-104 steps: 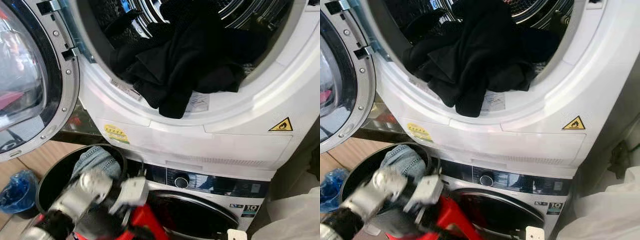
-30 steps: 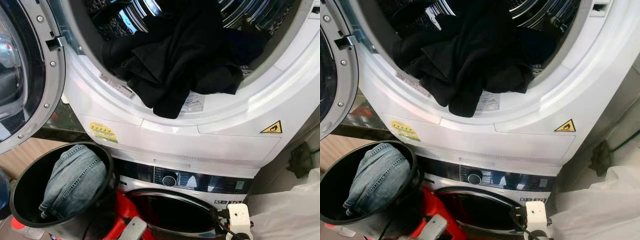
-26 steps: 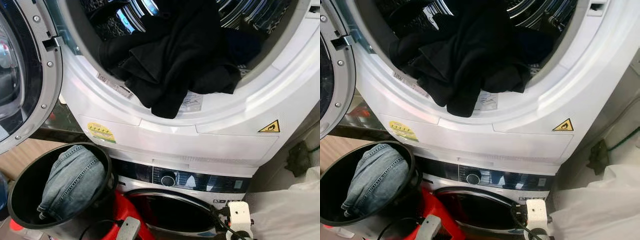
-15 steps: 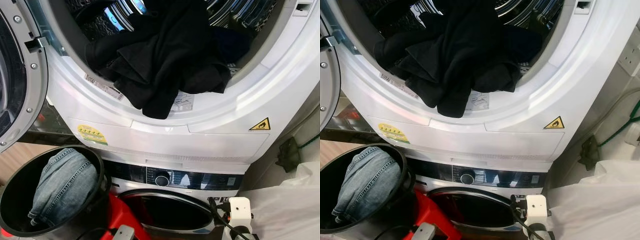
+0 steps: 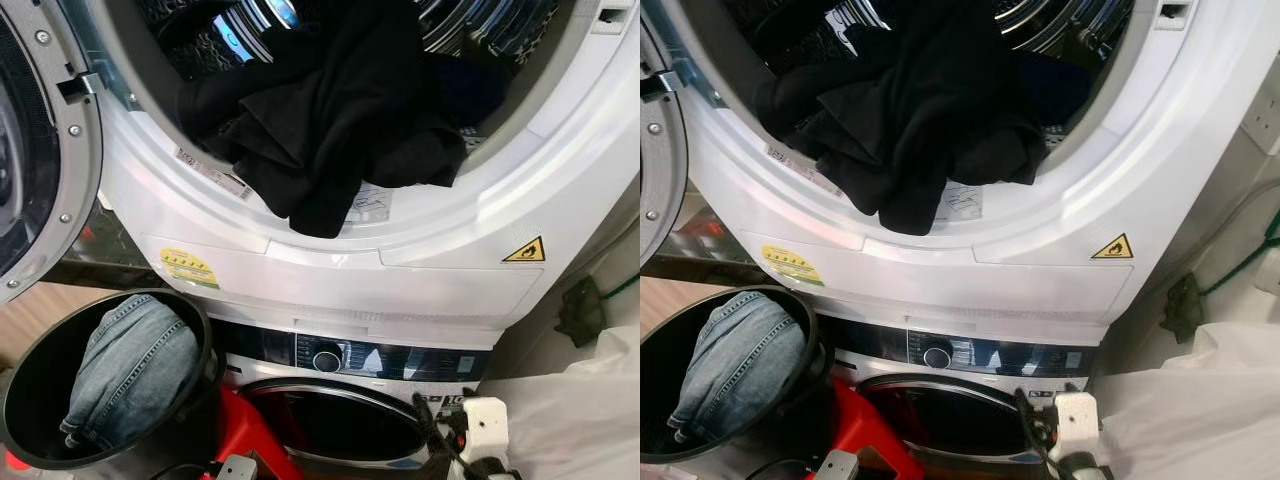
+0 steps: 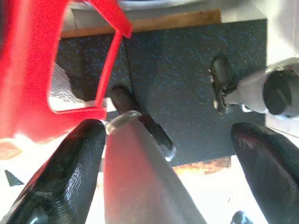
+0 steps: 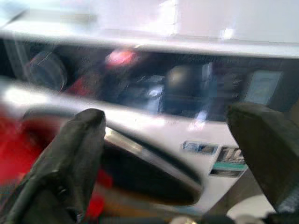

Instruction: Clothes washing

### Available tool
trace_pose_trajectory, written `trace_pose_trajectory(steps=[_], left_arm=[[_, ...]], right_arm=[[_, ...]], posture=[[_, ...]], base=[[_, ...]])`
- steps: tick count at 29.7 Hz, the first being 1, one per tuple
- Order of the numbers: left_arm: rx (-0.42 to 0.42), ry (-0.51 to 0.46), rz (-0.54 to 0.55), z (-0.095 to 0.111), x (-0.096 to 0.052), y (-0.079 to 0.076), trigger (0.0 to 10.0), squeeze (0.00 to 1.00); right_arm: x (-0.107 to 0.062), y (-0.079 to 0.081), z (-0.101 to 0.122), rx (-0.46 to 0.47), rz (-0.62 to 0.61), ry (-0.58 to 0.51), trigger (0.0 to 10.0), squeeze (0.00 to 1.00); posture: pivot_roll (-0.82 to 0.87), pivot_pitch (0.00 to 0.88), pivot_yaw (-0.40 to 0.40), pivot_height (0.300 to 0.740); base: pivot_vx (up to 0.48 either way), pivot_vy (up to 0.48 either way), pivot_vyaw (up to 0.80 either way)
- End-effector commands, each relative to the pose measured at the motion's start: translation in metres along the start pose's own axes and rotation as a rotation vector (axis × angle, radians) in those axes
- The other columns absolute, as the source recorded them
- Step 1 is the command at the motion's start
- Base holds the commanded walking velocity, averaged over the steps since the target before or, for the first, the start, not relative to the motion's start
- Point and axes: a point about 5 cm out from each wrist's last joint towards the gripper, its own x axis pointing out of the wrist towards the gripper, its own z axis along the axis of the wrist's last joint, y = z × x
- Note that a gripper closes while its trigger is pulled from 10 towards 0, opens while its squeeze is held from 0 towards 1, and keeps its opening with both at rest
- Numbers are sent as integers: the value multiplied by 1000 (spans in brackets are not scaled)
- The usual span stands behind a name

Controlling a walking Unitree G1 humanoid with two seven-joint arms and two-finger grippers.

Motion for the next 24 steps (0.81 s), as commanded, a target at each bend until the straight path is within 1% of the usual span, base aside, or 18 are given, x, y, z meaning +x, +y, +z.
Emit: trace_pose_trajectory(steps=[1, 4, 5, 6, 8, 9, 10, 12, 13, 15, 16, 18, 19, 20, 21, 22, 23, 24], left_arm=[[16, -3, 49, 0, -3, 11, 10000, 0], [26, -13, 66, 1, -3, 15, 10000, 0], [18, -21, 66, 3, -4, 15, 10000, 0], [17, -21, 66, 3, -4, 15, 10000, 0], [28, -19, 62, 3, -4, 15, 10000, 0], [28, -19, 62, 3, -4, 15, 10000, 0], [38, -20, 65, 4, -4, 16, 10000, 0], [36, -25, 65, 5, -4, 15, 10000, 0], [39, -26, 64, 6, -3, 15, 10000, 0], [43, -25, 60, 6, -3, 14, 10000, 0], [43, -25, 60, 6, -3, 14, 10000, 0], [56, -25, 54, 6, -3, 12, 10000, 0], [57, -25, 53, 6, -3, 12, 10000, 0], [56, -25, 53, 6, -3, 12, 10000, 0], [62, -24, 50, 6, -3, 11, 10000, 0], [70, -23, 47, 6, -2, 11, 10000, 0], [70, -23, 47, 6, -2, 11, 10000, 0], [75, -23, 45, 6, -2, 11, 10000, 0]], right_arm=[[-10, 4, -5, -22, 112, 36, 10000, 0], [-20, 5, -2, 7, 196, 37, 10000, 0], [-28, 6, 5, 12, 271, 20, 10000, 0], [-30, 7, 7, 12, 291, 14, 10000, 0], [-37, 9, 21, 36, 361, -23, 10000, 0], [-37, 9, 21, 36, 361, -23, 10000, 0], [-44, 10, 31, 45, 434, -45, 10000, 0], [-56, 13, 42, 51, 541, -47, 10000, 0], [-67, 16, 49, 53, 626, -49, 10000, 0], [-77, 18, 56, 48, 687, -53, 10000, 0], [-77, 18, 56, 48, 687, -53, 10000, 0], [-98, 23, 65, 53, 806, -9, 10000, 0], [-106, 28, 70, 35, 865, 11, 10000, 0], [-108, 29, 72, 28, 883, 13, 10000, 0], [-112, 36, 81, 34, 933, -6, 10000, 0], [-112, 44, 95, 35, 971, -51, 10000, 0], [-112, 44, 95, 35, 971, -51, 10000, 0], [-108, 53, 115, 26, 994, -141, 10000, 0]], posture=[[-257, 83, 80, 740], [-253, 84, 83, 740], [-253, 87, 84, 740], [-253, 87, 84, 740], [-255, 87, 88, 740], [-255, 87, 88, 740], [-259, 87, 91, 740], [-264, 87, 92, 740], [-265, 87, 92, 740], [-268, 87, 93, 740], [-268, 87, 93, 740], [-273, 88, 92, 740], [-278, 89, 94, 740], [-278, 89, 94, 740], [-281, 89, 94, 740], [-282, 90, 95, 740], [-282, 90, 95, 740], [-281, 90, 95, 740]], base=[[0, 0, 0], [0, 0, 0], [0, 0, 0], [0, 0, 0], [0, 0, 0], [0, 0, 0], [0, 0, 0], [0, 0, 0], [0, 0, 0], [0, 0, 0], [0, 0, 0], [0, 0, 0], [0, 0, 0], [0, 0, 0], [0, 0, 0], [0, 0, 0], [0, 0, 0], [0, 0, 0]])
